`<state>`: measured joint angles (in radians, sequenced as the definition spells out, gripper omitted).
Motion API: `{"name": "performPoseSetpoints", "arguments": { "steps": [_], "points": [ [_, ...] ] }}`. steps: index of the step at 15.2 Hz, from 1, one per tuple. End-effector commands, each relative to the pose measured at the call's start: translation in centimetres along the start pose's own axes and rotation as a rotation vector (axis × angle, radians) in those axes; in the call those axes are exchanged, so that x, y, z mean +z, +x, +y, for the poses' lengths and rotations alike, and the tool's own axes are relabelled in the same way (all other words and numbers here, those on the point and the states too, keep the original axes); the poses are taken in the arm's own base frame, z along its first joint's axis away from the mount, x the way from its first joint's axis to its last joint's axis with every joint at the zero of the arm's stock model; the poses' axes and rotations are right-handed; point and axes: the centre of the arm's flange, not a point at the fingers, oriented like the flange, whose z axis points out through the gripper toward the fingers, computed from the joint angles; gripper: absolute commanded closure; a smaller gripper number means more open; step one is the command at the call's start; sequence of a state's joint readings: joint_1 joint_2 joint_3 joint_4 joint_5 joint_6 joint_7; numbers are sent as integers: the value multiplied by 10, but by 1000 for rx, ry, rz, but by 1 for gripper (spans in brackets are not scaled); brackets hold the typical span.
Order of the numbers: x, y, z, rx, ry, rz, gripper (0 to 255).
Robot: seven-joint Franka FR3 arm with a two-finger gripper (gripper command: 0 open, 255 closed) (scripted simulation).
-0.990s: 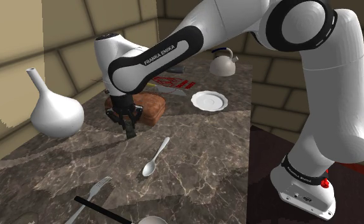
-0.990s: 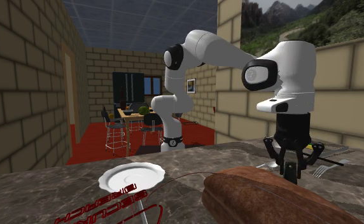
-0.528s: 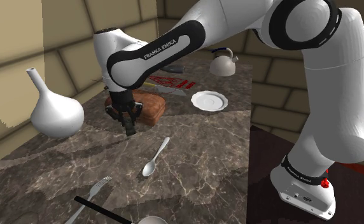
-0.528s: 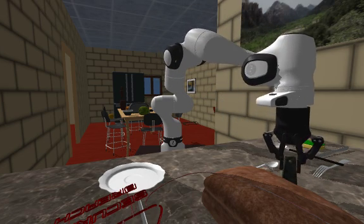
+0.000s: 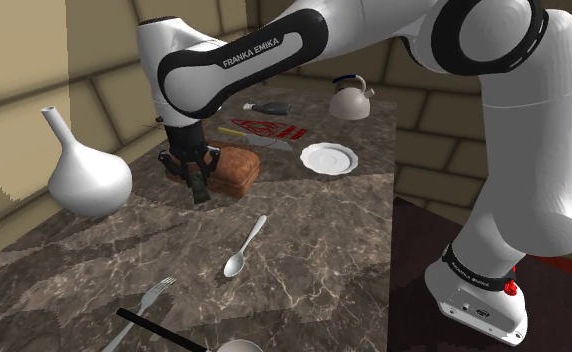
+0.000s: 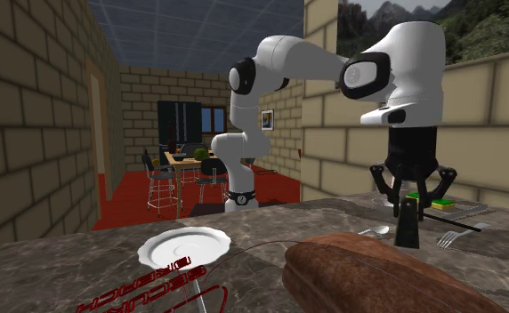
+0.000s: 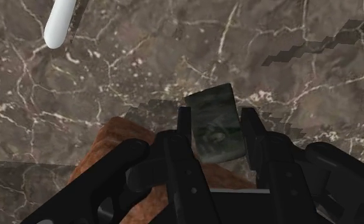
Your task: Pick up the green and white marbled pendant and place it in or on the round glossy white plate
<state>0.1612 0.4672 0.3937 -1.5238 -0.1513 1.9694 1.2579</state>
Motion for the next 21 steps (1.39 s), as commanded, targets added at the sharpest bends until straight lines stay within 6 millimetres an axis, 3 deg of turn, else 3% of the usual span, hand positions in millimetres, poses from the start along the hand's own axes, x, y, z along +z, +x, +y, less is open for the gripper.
{"name": "performPoseSetpoints", "arguments": {
  "steps": [1, 5, 21],
  "points": [
    [-11, 0, 0, 0, 0, 0, 255],
    [-29, -1, 0, 0, 0, 0, 255],
    [-48, 88, 190, 0, 0, 0, 255]
  ]
}}
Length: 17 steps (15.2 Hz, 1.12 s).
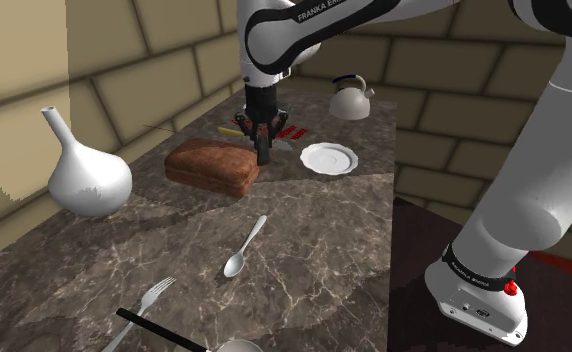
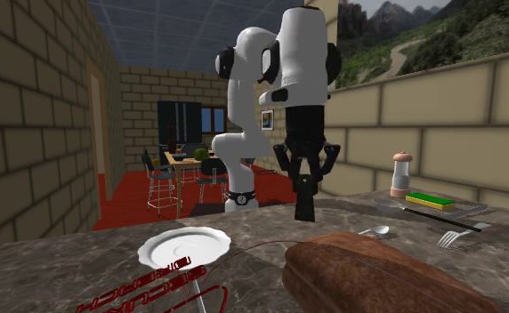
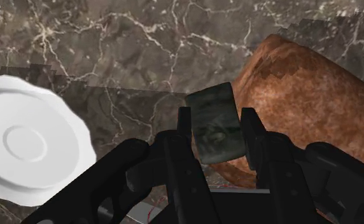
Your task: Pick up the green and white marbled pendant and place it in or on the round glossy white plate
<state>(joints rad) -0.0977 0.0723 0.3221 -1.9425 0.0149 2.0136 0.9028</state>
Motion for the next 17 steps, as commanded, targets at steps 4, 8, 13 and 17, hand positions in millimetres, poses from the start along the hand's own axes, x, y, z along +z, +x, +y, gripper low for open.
{"name": "performPoseSetpoints", "arguments": {
  "steps": [4, 8, 13, 17],
  "points": [
    [-6, 25, 61, -1, 0, 0, 255],
    [-11, 48, 109, -1, 0, 0, 255],
    [-17, 76, 169, -1, 0, 0, 255],
    [-21, 98, 216, -1, 0, 0, 255]
  ]
}}
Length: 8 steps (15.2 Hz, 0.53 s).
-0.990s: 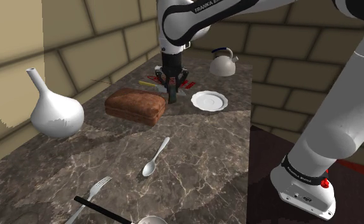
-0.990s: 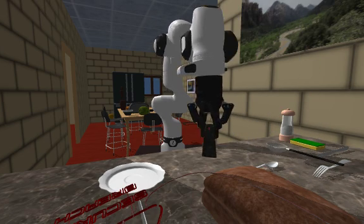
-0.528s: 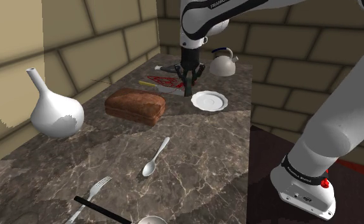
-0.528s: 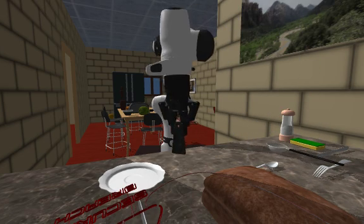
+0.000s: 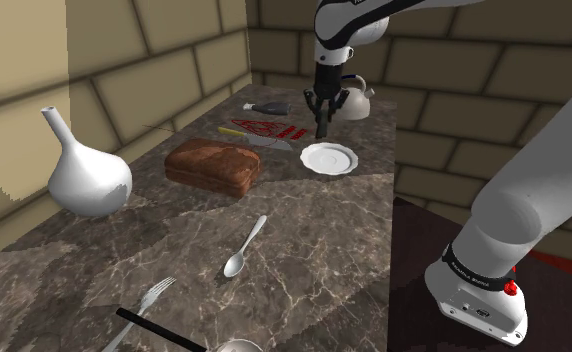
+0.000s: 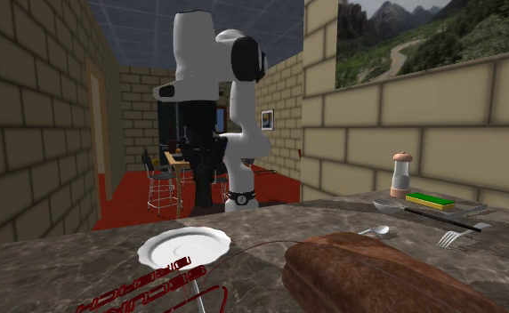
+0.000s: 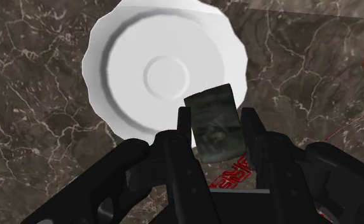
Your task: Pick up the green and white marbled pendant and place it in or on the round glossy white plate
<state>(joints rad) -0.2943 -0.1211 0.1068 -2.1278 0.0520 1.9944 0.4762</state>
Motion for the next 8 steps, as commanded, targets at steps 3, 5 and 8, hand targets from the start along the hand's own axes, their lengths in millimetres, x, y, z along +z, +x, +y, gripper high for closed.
{"name": "performPoseSetpoints", "arguments": {
  "steps": [3, 5, 8],
  "points": [
    [3, 17, 41, -2, 0, 0, 255],
    [13, 17, 41, -2, 0, 0, 255],
    [29, 18, 42, -2, 0, 0, 255]
  ]
}}
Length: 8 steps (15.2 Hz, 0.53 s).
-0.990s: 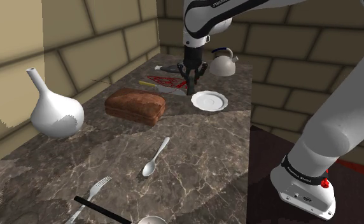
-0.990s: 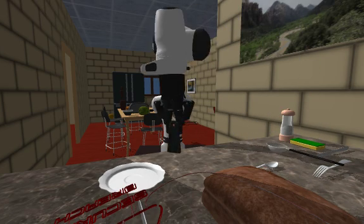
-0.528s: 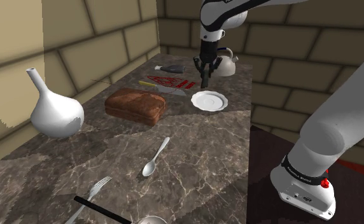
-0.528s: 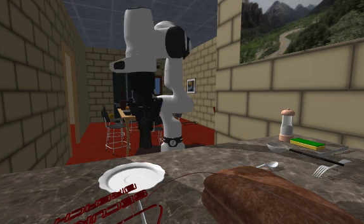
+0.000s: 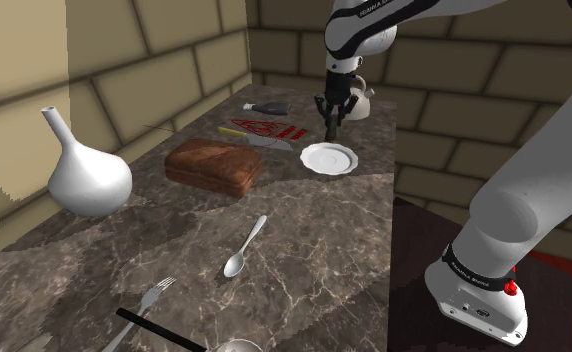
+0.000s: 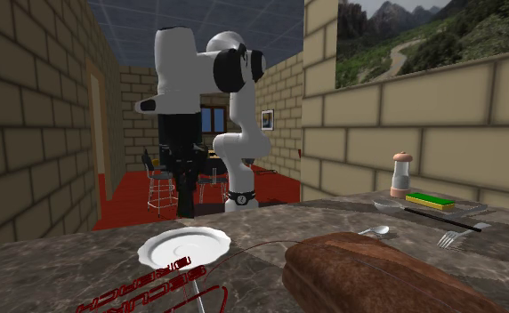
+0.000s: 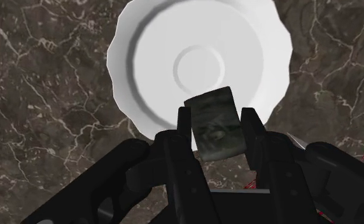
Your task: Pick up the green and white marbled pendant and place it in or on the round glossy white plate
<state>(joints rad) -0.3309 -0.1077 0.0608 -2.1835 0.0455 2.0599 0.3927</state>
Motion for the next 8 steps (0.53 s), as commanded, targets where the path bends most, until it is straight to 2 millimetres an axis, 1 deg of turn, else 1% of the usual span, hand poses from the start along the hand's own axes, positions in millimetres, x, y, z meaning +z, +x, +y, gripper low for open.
{"name": "performPoseSetpoints", "arguments": {
  "steps": [1, 8],
  "points": [
    [9, 0, 0, 0, 0, 1, 255],
    [46, 1, 1, 0, 0, 1, 255]
  ]
}}
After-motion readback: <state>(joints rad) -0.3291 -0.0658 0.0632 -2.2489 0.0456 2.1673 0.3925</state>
